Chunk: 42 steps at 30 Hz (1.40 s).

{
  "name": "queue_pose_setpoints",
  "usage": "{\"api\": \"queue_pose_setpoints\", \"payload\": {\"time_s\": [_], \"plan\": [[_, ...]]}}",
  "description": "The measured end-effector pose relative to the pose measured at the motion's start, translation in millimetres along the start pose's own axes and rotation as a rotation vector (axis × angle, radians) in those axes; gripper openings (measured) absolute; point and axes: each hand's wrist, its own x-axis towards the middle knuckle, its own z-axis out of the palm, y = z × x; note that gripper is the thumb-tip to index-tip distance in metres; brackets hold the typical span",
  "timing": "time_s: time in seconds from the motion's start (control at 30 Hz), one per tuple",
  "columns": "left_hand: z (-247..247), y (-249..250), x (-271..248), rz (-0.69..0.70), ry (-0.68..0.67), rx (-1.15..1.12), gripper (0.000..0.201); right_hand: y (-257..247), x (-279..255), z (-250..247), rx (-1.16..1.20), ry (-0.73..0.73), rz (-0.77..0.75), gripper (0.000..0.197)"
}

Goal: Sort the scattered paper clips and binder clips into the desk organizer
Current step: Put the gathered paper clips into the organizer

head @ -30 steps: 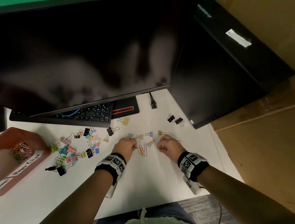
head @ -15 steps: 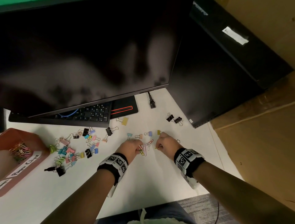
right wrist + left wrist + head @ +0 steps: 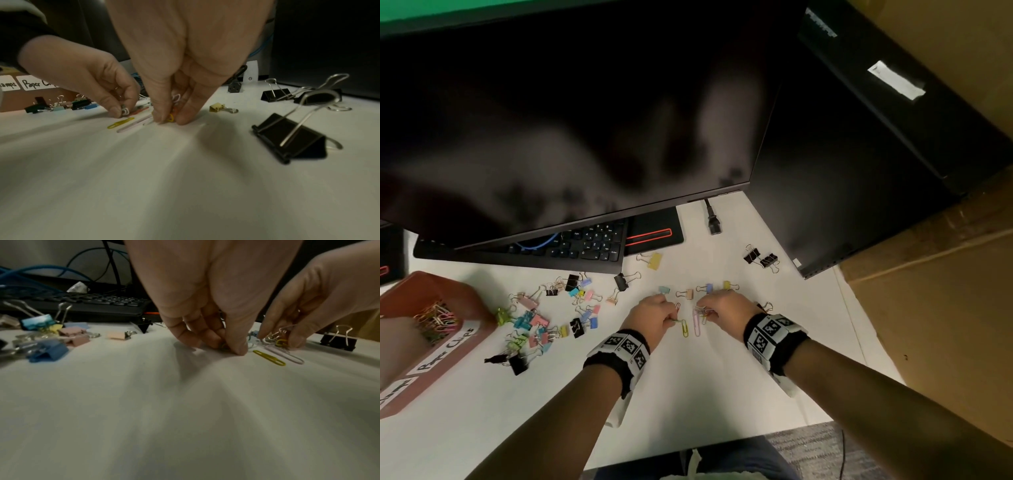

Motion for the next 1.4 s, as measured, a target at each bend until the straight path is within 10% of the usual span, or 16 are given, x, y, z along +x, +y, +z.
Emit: {"api": "queue_pose_setpoints", "payload": {"time_s": [0.37,0.83,1.1,1.4], "plan": [[1,12,9,-0.241,0.127,-0.238,0.023,4,8,2,-0.075,0.032,0.071,0.024],[2,0,6,-0.004,0.001,0.011,0.007,13,-7,0,-0.071,0.077,0.093,0.024],[-9,10,5,0.131,-0.285,0.031,0.050,15,-8,-2,-0.069,0.080,0.113,0.025],[-9,23,25,0.152,-0.306,0.275,0.024,15,-7,0,-0.083,0.073,0.135,0.024]]}}
